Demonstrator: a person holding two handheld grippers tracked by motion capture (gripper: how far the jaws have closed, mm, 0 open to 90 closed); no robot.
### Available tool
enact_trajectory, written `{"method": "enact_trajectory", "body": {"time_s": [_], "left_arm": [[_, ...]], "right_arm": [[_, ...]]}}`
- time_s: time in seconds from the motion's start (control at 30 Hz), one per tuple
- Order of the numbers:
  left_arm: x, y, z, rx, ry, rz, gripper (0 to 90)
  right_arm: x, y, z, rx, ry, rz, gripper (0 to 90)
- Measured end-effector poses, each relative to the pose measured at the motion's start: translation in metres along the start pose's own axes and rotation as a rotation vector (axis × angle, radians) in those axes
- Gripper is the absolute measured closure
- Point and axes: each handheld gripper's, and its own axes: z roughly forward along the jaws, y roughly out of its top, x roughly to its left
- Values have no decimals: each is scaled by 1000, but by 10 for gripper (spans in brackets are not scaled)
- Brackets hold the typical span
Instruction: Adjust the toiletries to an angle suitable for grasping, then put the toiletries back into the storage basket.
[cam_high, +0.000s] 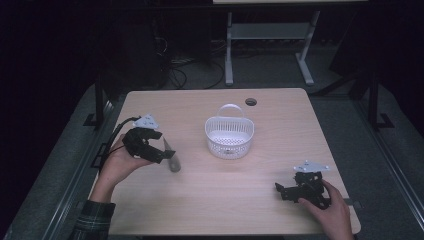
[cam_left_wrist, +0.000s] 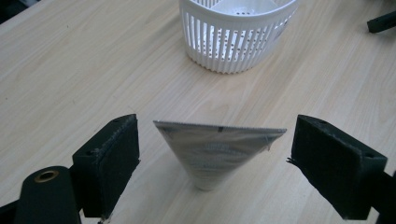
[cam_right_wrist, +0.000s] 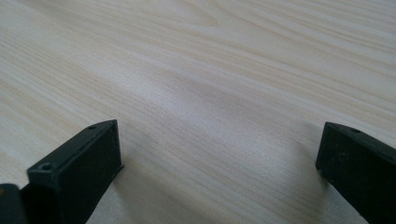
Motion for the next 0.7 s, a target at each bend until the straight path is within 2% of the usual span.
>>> {"method": "enact_trajectory", "body": {"time_s": [0.57, 0.7], "left_arm": [[-1, 4, 20, 42, -10, 37, 161], [-2, 4, 22, 42, -12, 40, 207]], "right_arm": [[0, 0, 0, -1, 0, -2, 0], [0, 0, 0, -1, -1, -3, 0]]}}
